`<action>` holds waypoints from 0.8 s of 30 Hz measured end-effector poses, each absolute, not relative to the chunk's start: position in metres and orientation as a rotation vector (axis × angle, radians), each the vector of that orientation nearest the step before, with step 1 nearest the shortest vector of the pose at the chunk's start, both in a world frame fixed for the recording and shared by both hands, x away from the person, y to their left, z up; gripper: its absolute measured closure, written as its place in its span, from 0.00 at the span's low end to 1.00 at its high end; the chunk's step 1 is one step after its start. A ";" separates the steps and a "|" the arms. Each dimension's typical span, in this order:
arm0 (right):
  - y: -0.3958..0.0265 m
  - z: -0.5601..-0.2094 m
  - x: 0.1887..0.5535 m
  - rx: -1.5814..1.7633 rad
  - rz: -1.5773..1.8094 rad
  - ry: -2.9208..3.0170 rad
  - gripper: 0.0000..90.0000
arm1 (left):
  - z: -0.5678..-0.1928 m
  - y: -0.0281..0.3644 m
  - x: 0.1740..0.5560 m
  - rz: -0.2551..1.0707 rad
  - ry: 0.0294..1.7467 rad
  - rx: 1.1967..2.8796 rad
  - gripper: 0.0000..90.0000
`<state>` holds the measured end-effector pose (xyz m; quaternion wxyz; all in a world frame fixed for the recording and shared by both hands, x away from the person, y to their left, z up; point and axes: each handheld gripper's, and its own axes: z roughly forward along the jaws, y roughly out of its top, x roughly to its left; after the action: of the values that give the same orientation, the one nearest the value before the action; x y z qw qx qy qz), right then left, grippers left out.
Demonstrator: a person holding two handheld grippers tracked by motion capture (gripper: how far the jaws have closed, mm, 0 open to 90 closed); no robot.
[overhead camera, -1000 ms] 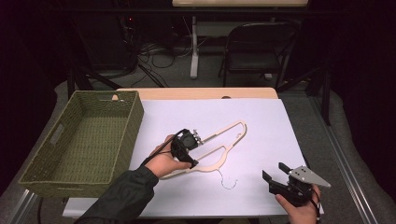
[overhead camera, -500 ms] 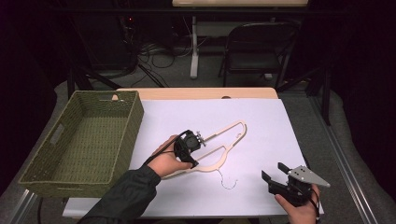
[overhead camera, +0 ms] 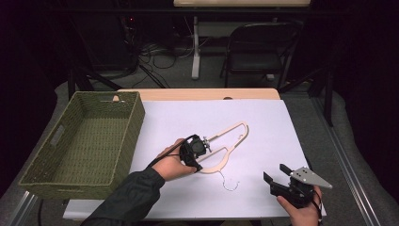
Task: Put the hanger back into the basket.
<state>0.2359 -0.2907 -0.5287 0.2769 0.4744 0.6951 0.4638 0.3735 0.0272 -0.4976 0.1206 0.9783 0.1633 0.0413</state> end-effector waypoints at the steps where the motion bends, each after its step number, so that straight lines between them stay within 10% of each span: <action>1: -0.291 -0.529 0.236 1.276 1.243 1.869 0.32 | -0.499 0.026 0.373 0.123 0.470 2.856 0.60; 24: -0.292 -0.528 0.236 1.273 1.249 1.865 0.32 | -0.517 0.004 0.374 0.068 0.348 2.935 0.67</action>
<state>0.2362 -0.2920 -0.5285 0.2769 0.4740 0.6945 0.4651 0.3738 0.0045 -0.5166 0.0923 0.9885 0.1172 0.0229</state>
